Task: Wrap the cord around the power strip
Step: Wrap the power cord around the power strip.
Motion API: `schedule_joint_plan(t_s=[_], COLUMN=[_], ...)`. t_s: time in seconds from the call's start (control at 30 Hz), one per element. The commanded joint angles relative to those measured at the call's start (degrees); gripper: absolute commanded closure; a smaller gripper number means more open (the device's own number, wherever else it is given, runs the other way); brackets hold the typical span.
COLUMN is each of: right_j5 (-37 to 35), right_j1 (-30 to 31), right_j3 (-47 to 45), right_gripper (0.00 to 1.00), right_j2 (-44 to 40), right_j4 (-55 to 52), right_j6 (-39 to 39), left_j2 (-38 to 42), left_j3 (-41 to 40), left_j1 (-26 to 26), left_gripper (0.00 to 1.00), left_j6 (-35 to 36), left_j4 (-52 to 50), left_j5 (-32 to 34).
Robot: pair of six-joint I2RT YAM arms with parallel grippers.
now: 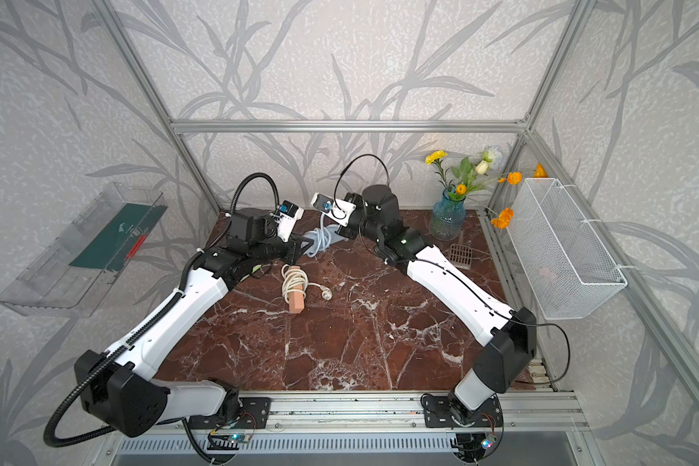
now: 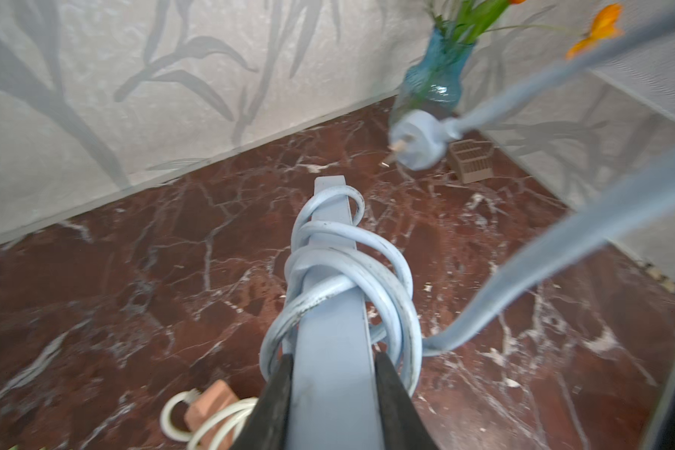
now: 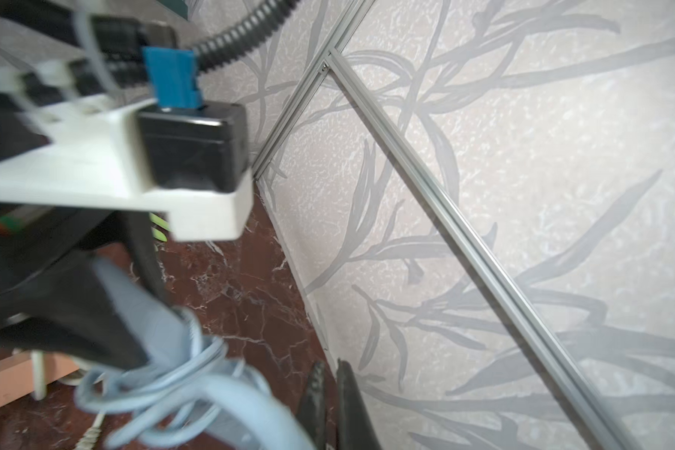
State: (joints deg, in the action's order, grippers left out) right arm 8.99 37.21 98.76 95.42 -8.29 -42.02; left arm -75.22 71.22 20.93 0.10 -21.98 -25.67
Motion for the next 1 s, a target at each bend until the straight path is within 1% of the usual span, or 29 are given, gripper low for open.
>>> schedule_joint_plan(t_s=[0.0,0.1,0.13,0.2,0.27,0.33,0.37,0.47,0.53,0.6,0.67,0.8,0.87,0.97], right_j5=[5.9,12.6,14.9,20.7,26.0,30.5,32.8,38.5,39.6,39.1,38.5,36.1,35.4,33.8], right_j1=[-4.5,-8.0,-9.1,-11.4,-13.2,-14.8,-15.6,-17.8,-18.7,-18.8,-18.8,-18.7,-18.5,-18.1], right_j3=[12.8,17.8,18.8,20.7,21.6,21.5,21.0,19.4,17.0,13.4,8.0,-4.2,-8.0,-12.2], right_gripper=[1.0,1.0,1.0,0.94,0.87,0.8,0.77,0.69,0.67,0.66,0.63,0.58,0.57,0.57], right_j2=[7.7,12.1,13.4,16.1,18.4,19.9,20.5,21.7,21.7,21.4,20.1,17.1,16.1,14.5], right_j4=[-7.8,-9.2,-9.3,-10.3,-11.4,-11.7,-11.2,-9.9,-8.3,-6.5,-0.9,15.0,19.5,22.9], right_j6=[-2.9,2.1,4.2,8.0,11.4,14.2,16.0,21.0,22.8,23.5,26.2,35.3,38.1,39.7], left_j2=[5.0,8.3,8.9,9.5,9.5,9.3,9.2,8.5,8.1,7.7,7.2,6.2,5.7,5.5], left_j3=[-3.8,-8.9,-10.1,-12.2,-11.8,-10.2,-10.1,-10.6,-10.2,-8.9,-7.6,-5.2,-4.5,-4.1], left_j1=[0.4,0.5,0.5,0.7,0.8,0.8,0.9,0.8,0.9,1.0,1.2,1.3,1.3,1.2], left_gripper=[1.0,1.0,1.0,1.0,1.0,1.0,1.0,1.0,1.0,1.0,1.0,1.0,1.0,1.0], left_j6=[-6.3,-16.1,-19.6,-27.2,-30.1,-29.6,-30.9,-38.0,-41.5,-43.4,-44.6,-44.1,-43.3,-42.3], left_j4=[4.1,16.4,20.8,30.5,34.0,33.4,35.3,45.4,50.1,52.4,54.0,53.5,52.3,51.3], left_j5=[-20.3,-30.9,-33.3,-37.6,-40.5,-42.2,-42.6,-43.1,-42.6,-41.7,-41.2,-39.6,-39.0,-37.6])
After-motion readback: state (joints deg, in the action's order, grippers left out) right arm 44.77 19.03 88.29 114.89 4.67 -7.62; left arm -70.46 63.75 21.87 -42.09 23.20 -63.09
